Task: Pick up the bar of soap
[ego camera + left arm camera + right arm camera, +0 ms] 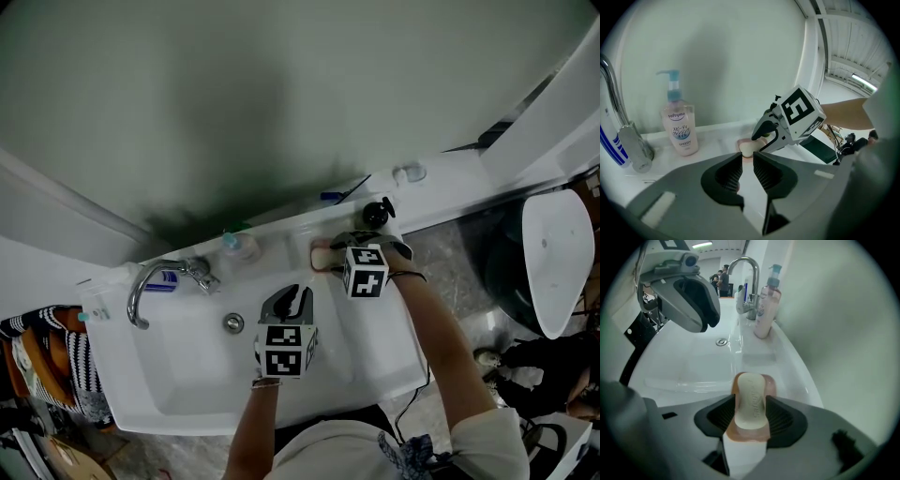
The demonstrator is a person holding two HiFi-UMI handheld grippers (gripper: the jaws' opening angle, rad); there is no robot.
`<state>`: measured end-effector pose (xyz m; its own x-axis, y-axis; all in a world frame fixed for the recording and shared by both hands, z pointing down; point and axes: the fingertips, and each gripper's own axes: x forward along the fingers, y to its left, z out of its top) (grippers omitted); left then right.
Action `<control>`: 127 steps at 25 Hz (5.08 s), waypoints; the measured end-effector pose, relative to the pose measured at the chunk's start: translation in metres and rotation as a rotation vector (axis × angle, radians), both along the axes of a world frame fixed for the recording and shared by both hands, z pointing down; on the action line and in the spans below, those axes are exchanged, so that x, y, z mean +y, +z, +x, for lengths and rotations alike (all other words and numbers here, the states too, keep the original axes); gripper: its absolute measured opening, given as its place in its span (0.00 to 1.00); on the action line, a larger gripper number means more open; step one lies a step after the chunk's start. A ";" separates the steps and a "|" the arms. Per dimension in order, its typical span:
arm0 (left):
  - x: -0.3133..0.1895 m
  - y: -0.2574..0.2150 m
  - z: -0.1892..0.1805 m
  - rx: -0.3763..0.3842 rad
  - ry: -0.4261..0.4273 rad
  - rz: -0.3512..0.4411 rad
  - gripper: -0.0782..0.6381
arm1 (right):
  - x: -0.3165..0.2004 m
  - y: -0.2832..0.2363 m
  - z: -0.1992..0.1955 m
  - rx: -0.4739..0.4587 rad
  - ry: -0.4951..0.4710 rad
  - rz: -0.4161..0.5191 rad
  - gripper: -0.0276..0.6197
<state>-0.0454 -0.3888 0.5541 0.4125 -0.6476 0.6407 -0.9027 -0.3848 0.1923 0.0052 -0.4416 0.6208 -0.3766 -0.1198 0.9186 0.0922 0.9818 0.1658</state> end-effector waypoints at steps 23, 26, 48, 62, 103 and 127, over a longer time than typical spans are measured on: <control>0.000 0.016 0.006 -0.001 0.028 -0.021 0.21 | -0.015 0.021 -0.017 0.048 0.180 -0.223 0.36; 0.000 0.016 0.006 0.005 0.025 -0.023 0.21 | -0.015 0.021 -0.016 0.047 0.177 -0.220 0.36; -0.003 0.009 -0.011 0.037 -0.032 -0.022 0.20 | -0.017 0.016 -0.015 -0.033 0.228 -0.213 0.36; 0.003 -0.001 -0.016 0.024 -0.045 0.002 0.19 | -0.016 -0.006 -0.004 -0.082 0.279 -0.167 0.36; 0.080 -0.014 0.060 -0.025 0.118 0.032 0.17 | 0.098 0.007 0.090 -0.013 0.448 -0.241 0.36; 0.080 -0.011 0.051 0.000 0.054 0.012 0.18 | 0.107 0.021 0.086 -0.002 0.345 -0.256 0.36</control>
<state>0.0061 -0.3093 0.5436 0.4469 -0.6319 0.6333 -0.8806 -0.4353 0.1870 0.0913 -0.3351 0.6416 -0.3561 -0.0078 0.9344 -0.2493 0.9645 -0.0870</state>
